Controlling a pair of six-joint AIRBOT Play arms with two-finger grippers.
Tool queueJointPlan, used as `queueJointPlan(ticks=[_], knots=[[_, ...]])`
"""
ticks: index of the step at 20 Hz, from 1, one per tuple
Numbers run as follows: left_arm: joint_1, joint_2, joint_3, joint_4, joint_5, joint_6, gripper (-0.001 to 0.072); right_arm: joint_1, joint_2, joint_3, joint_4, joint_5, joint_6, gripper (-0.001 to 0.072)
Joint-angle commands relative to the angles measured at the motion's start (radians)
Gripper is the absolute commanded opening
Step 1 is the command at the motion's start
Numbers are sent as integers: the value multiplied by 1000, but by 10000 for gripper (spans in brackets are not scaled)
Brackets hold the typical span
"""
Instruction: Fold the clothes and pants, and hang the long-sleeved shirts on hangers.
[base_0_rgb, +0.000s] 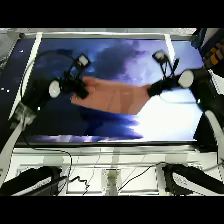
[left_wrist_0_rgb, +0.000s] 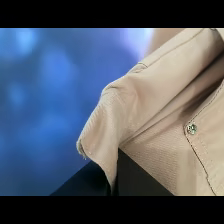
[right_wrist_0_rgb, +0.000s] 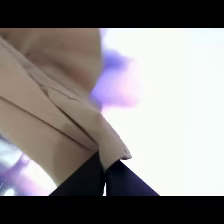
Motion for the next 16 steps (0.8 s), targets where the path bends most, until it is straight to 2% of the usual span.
queueJointPlan(ticks=[1,3,6,10,12,14,16], knots=[[-32,171,-248,-40,-72,-92,18,82,168,-221,77,14,-5,6],[-33,298,-375,-156,-106,-123,19,122,231,-273,108,-15,-4,6],[-33,428,-545,-276,-103,-196,20,161,225,-298,137,-125,-3,7],[-33,460,-656,-284,-56,-319,20,171,119,-299,227,-441,-1,6],[-32,464,-657,-284,10,-391,20,171,54,-290,302,-605,-1,7],[-31,474,-657,-274,70,-492,20,173,-8,-252,379,-687,-2,7],[-31,480,-657,-206,83,-618,19,192,-69,-191,383,-717,-3,7]])
